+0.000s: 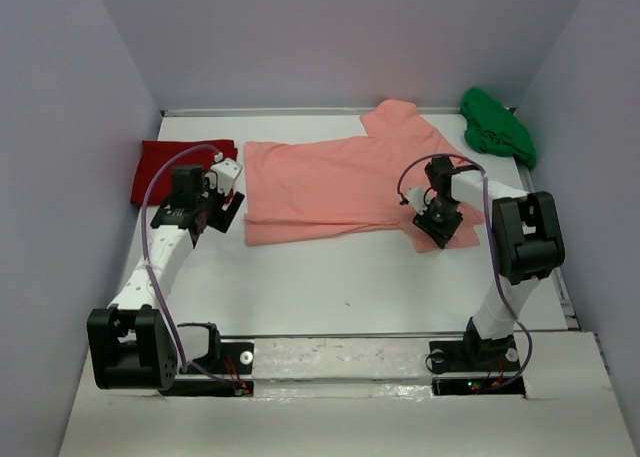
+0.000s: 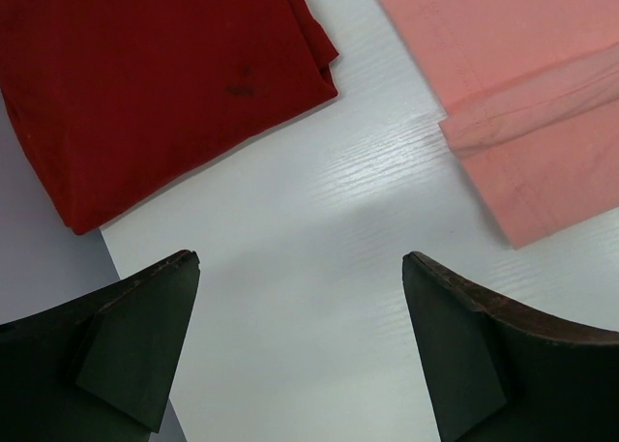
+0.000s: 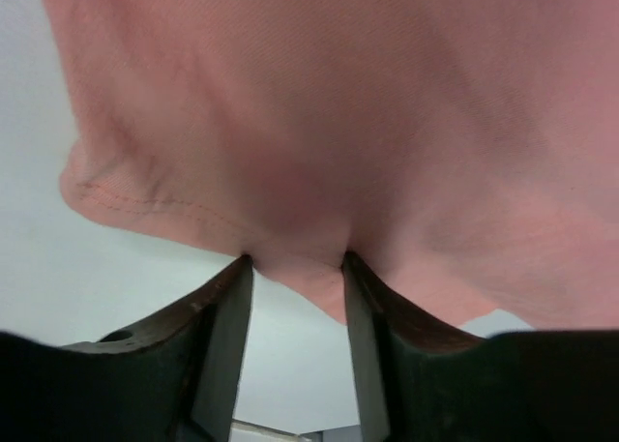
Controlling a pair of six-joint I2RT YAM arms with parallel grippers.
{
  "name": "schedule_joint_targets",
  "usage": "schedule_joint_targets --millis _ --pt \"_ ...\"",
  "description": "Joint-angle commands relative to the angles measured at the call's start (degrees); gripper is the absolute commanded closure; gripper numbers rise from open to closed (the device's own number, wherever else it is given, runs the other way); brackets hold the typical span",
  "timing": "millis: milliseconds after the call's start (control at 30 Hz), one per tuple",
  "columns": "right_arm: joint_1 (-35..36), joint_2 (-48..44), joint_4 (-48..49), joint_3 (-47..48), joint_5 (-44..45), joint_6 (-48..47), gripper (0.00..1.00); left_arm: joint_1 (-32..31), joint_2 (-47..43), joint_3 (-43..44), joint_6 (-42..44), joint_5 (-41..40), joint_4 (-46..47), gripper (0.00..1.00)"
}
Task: Fold and stack the t-shirts
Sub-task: Fold the tshirt
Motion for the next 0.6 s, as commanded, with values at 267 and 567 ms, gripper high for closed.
schedule_joint_targets --millis 267,567 --pt "-0.2 1.1 0.7 0.7 1.7 -1.0 1.00 0.4 1.3 0.8 0.2 0.9 0.4 0.01" --pt "-0.2 -2.9 -5.9 10.1 -1.0 -0.1 1.00 0.4 0.7 0.8 0.4 2.1 0.1 0.01"
